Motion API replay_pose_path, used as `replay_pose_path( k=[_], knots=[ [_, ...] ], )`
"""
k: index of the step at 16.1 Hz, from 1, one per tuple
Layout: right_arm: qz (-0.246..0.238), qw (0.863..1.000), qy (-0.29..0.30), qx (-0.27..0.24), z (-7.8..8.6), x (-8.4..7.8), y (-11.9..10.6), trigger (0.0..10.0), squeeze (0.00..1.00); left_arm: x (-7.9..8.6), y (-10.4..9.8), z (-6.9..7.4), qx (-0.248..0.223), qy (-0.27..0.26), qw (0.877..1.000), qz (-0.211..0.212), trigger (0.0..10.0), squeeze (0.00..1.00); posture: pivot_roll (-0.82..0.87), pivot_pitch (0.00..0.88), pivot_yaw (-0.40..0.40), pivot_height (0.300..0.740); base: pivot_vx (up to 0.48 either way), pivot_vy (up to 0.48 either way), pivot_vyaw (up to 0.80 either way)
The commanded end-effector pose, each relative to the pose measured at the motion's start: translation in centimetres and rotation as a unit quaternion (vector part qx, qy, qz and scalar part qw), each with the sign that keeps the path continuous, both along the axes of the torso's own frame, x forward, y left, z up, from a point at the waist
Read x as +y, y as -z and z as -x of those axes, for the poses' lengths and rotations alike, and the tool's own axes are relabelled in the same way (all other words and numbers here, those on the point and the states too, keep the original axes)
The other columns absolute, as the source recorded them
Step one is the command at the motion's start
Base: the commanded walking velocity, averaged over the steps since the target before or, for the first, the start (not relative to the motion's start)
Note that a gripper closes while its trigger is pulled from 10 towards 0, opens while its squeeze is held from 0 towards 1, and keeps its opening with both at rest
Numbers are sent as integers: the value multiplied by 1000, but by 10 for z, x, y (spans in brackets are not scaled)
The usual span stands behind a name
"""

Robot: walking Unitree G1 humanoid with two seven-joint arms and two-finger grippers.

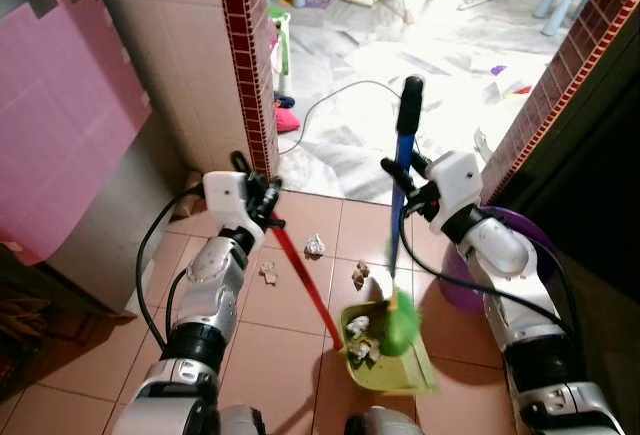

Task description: Sweep floor

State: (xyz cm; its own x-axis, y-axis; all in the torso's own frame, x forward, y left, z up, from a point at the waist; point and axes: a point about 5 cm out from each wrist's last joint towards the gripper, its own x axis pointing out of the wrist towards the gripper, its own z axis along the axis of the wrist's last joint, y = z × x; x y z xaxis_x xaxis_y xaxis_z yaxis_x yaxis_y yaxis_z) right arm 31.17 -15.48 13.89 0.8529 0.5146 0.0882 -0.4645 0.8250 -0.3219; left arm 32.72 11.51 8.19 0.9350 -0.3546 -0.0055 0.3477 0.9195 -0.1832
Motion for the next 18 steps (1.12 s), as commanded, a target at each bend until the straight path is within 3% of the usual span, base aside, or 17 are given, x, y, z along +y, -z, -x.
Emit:
replay_pose_path(
  k=[1, 3, 6, 9, 11, 18],
  knots=[
    [13, 1000, 0, -10, 0, -2, 0, 10000, 0, 15, -11, -3, -53, -15, 993, -101, 10000, 0, -175, 0, 15, 740, 0, 0, 0],
    [17, 1000, -1, -14, 0, -1, 0, 10000, 0, 32, -14, -6, -43, -69, 994, -79, 10000, 0, -173, 0, 18, 740, 0, 0, 0],
    [19, 1000, 3, -14, 0, -2, 4, 10000, 0, 43, -19, -8, -52, -94, 992, -67, 10000, 0, -169, 0, 19, 740, 0, 0, 0],
    [20, 1000, 4, -11, 1, -2, 7, 10000, 0, 42, -17, -8, -45, -92, 993, -57, 10000, 0, -172, 0, 20, 740, 0, 0, 0],
    [22, 1000, 2, -7, 2, -2, 10, 10000, 0, 44, -18, -8, -38, -101, 994, -24, 10000, 0, -173, 0, 17, 740, 0, 0, 0],
    [27, 1000, -3, -8, 4, -2, 12, 10000, 0, 48, -17, -5, -41, -106, 993, -24, 10000, 0, -172, 0, 13, 740, 0, 0, 0]
  ],
)
